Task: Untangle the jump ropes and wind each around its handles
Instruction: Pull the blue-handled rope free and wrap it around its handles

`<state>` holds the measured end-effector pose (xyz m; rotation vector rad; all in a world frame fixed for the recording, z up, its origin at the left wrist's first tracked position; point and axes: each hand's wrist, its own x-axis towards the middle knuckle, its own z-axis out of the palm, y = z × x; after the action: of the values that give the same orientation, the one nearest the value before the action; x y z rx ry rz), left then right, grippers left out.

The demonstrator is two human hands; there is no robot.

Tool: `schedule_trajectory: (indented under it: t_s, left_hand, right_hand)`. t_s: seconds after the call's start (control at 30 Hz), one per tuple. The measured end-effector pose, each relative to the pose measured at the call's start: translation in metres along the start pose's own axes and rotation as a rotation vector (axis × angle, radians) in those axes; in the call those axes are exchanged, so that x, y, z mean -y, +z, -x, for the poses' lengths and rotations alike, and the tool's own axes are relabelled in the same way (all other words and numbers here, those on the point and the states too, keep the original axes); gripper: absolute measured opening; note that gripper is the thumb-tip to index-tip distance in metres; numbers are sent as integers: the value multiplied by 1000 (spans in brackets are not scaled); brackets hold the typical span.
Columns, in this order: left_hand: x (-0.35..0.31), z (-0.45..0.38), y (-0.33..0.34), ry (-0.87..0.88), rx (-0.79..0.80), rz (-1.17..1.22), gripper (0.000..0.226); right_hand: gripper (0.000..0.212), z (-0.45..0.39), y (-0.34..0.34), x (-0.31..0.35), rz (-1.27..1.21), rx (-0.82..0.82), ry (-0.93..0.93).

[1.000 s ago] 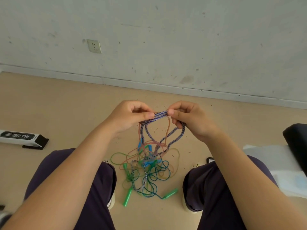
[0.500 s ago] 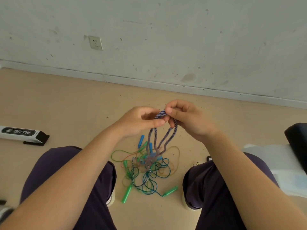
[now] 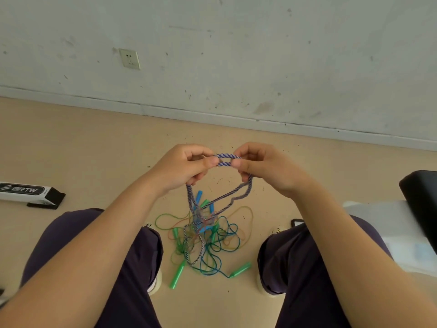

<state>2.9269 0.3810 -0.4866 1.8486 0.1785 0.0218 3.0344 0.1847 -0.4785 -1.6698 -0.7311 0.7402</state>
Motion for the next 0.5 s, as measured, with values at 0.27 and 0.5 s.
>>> schedule_trajectory:
  t_s: [0.27,0.5]
  left_hand:
    - [-2,-1,-3,-9,-33,14,24]
    - [9,-5,16,-75,156,-57,40]
  right_hand:
    - [13,0,-1,4,-41,-150,-129]
    - [14,-1,8,0,-189,-51,-86]
